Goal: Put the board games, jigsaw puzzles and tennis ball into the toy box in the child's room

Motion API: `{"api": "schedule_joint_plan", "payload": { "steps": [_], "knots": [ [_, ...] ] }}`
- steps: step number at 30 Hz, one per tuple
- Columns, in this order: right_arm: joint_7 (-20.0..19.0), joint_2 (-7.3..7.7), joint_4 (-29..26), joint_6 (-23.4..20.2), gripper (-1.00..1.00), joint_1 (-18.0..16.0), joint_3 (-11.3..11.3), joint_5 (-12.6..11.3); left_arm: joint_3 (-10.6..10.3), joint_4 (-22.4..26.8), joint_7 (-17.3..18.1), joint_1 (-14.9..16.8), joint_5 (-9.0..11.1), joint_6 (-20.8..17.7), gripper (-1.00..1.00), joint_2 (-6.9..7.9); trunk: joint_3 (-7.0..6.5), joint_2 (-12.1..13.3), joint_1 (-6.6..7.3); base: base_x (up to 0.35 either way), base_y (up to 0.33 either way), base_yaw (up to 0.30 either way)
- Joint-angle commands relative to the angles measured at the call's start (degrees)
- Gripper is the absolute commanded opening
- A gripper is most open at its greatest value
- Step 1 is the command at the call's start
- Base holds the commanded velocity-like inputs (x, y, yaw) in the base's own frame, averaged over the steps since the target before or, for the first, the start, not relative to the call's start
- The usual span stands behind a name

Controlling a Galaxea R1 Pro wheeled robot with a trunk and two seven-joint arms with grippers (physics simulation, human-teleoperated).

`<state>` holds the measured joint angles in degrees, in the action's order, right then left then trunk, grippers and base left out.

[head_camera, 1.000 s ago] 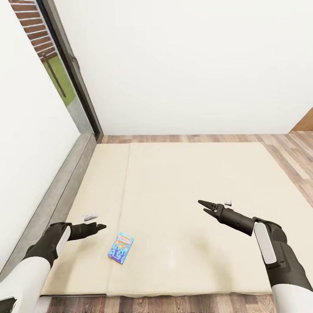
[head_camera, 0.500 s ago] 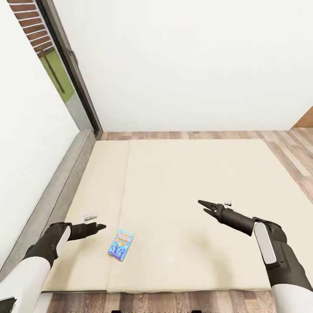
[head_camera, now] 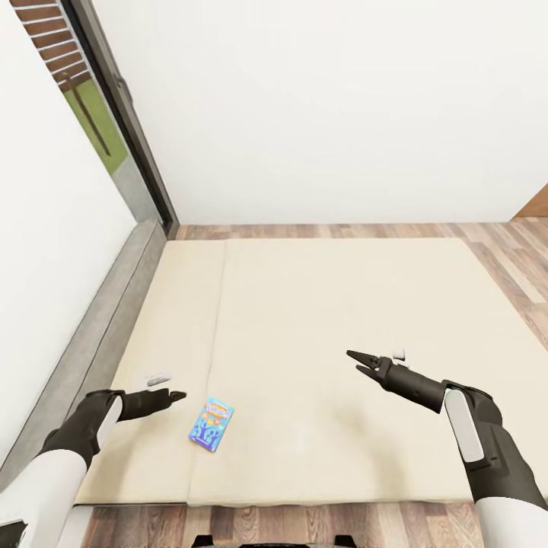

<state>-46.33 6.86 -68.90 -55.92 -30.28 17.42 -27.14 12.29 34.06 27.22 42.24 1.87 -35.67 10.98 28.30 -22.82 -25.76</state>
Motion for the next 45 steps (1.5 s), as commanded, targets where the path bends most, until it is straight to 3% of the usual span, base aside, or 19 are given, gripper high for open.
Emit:
{"api": "schedule_joint_plan", "payload": {
  "steps": [1,7,12,17,24,45],
  "knots": [
    [-0.27,-0.01,0.00,-0.24,1.00,-0.04,0.07,0.16,0.18,0.03,0.72,0.03,0.18,0.04,1.00,0.00,0.18,-0.10,-0.03,0.000,0.000,0.000],
    [-0.30,-0.01,0.00,-0.24,1.00,-0.04,0.07,0.14,0.15,-0.75,4.95,0.03,-0.10,4.10,1.00,-0.30,0.74,-0.10,-0.03,0.000,0.000,0.000],
    [-0.30,-0.01,0.00,-0.24,1.00,-0.04,0.07,0.11,-0.14,-2.44,5.91,0.03,-0.30,7.06,1.00,-0.45,1.22,-0.10,-0.03,0.000,0.000,0.000],
    [-0.27,-0.03,0.00,-0.24,1.00,-0.04,0.07,0.12,-1.78,-3.49,6.21,0.03,-0.41,9.62,1.00,-0.50,1.69,-0.10,-0.03,0.000,0.000,0.000],
    [-0.32,-0.01,0.00,-0.24,1.00,-0.04,0.07,0.15,-3.50,-3.86,6.32,0.03,-0.45,10.87,1.00,-0.57,2.35,-0.10,-0.03,0.000,0.000,0.000],
    [-0.30,-0.01,0.00,-0.24,1.00,-0.04,0.07,0.15,-4.20,-4.00,6.35,0.03,-0.29,11.41,1.00,-0.61,4.33,-0.10,-0.03,0.000,0.000,0.000]
  ]
}}
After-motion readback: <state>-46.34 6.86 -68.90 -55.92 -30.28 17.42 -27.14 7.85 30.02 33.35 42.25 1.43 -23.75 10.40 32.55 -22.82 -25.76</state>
